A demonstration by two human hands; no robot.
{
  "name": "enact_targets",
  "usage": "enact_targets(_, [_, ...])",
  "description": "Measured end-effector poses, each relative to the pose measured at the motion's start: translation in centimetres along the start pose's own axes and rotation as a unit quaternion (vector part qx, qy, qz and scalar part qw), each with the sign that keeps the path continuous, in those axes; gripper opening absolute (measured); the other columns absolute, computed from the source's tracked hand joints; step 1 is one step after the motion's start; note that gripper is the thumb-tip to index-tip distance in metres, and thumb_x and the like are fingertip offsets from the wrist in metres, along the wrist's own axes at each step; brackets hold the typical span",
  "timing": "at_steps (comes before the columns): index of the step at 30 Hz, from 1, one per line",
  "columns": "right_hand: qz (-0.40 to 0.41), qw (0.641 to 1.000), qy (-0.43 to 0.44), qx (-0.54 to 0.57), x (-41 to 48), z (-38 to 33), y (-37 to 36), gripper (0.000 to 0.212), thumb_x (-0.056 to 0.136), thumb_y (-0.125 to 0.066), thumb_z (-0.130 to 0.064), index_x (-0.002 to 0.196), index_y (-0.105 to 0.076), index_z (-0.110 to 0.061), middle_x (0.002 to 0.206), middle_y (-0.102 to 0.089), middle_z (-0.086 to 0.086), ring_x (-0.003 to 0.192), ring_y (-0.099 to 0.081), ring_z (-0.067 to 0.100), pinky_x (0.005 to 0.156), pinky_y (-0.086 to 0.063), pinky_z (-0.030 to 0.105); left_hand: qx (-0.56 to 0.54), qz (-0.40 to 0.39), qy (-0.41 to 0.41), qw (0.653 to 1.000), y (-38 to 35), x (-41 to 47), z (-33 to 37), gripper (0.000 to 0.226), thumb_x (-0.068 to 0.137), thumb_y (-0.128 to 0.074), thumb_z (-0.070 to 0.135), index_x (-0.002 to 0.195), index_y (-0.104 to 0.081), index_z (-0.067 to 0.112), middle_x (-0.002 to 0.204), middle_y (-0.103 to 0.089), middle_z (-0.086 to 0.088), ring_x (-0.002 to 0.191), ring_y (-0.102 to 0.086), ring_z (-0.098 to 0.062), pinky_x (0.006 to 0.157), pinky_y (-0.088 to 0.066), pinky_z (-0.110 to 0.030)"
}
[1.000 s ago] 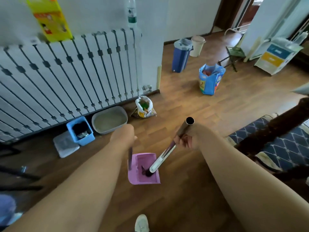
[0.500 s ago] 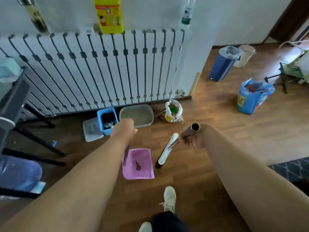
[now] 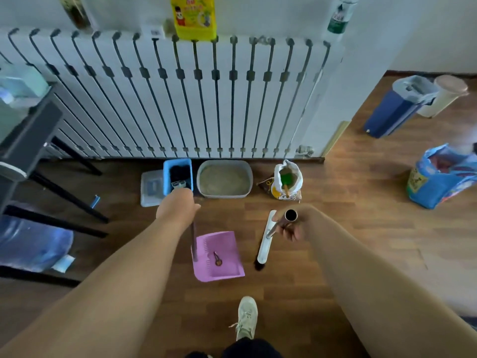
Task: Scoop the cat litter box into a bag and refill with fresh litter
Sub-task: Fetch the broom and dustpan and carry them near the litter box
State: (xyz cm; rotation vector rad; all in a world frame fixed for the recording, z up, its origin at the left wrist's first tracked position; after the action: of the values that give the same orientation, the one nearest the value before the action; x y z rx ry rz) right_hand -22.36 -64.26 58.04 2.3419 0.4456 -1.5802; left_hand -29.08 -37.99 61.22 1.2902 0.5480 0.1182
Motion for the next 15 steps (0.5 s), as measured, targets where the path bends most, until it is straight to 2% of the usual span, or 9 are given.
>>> enact_targets(3, [0.025,0.998,0.013,-0.048,1.7,-1.6,0.9,0.015,0.091,-0.049,-0.003,0.077,-0.052,-0.005,0.066,-0.05,0.011,0.036,-0.046,0.012,0.036,-0.031,0.013,-0.019,-0.007,0.03,0.999,-0.7,1.1,0.7,0.029,0.093,-0.061,0.033,0.101,-0.058,0.005,0.086,-0.057,-0.009,0.085,-0.06,-0.029,0.066,-0.044,-0.035])
enact_targets(5, [0.04,0.996,0.016,-0.073,3.0,-2.6,1.3,0.005,0.09,-0.051,-0.003,0.087,-0.053,-0.005,0.064,-0.051,0.01,0.03,-0.046,0.011,0.036,-0.032,0.012,-0.022,-0.008,0.044,0.999,-1.2,1.7,1.0,0.03,0.092,-0.061,0.034,0.102,-0.058,0.005,0.092,-0.061,-0.011,0.087,-0.061,-0.03,0.067,-0.046,-0.035])
enact_targets(7, [0.062,0.995,0.03,-0.067,4.2,-3.1,1.7,0.011,0.087,-0.052,0.0,0.097,-0.053,-0.005,0.064,-0.052,0.011,0.041,-0.051,0.014,0.042,-0.034,0.016,-0.015,-0.01,0.049,0.999,-1.6,2.1,1.1,0.028,0.093,-0.061,0.033,0.099,-0.056,0.007,0.097,-0.062,-0.013,0.089,-0.061,-0.03,0.069,-0.046,-0.036])
enact_targets(9, [0.076,0.996,0.035,-0.02,5.8,-3.3,2.2,0.022,0.083,-0.052,0.002,0.105,-0.052,-0.002,0.066,-0.051,0.01,0.055,-0.051,0.017,0.047,-0.035,0.02,-0.015,-0.016,0.058,0.998,-1.9,2.5,1.1,0.025,0.093,-0.06,0.033,0.089,-0.054,0.009,0.092,-0.062,-0.011,0.082,-0.059,-0.027,0.067,-0.045,-0.035])
enact_targets(12, [0.035,0.993,-0.025,0.106,7.5,-3.0,2.1,0.025,0.087,-0.048,0.001,0.111,-0.046,-0.007,0.073,-0.048,0.009,0.058,-0.048,0.015,0.044,-0.041,0.021,-0.027,-0.017,0.078,0.996,-2.1,2.9,0.5,0.026,0.091,-0.062,0.033,0.085,-0.056,0.009,0.088,-0.062,-0.01,0.082,-0.061,-0.028,0.066,-0.046,-0.035])
enact_targets(15, [0.013,0.971,-0.009,0.237,8.4,-3.6,1.4,0.027,0.093,-0.039,0.008,0.116,-0.043,-0.006,0.077,-0.041,0.01,0.059,-0.043,0.014,0.041,-0.047,0.02,-0.042,-0.016,0.089,0.995,-2.2,3.2,-0.2,0.025,0.091,-0.063,0.034,0.085,-0.056,0.01,0.083,-0.061,-0.007,0.077,-0.061,-0.026,0.064,-0.047,-0.034])
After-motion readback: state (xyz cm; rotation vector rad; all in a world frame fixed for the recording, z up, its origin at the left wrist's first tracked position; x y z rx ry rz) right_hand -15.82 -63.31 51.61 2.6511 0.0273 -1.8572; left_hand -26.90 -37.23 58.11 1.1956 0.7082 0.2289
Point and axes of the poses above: each hand's wrist, its own x-axis towards the middle knuckle, its own y-axis out of the back of the hand, z = x × y, the point moved 2 cm from there along x, towards the middle knuckle
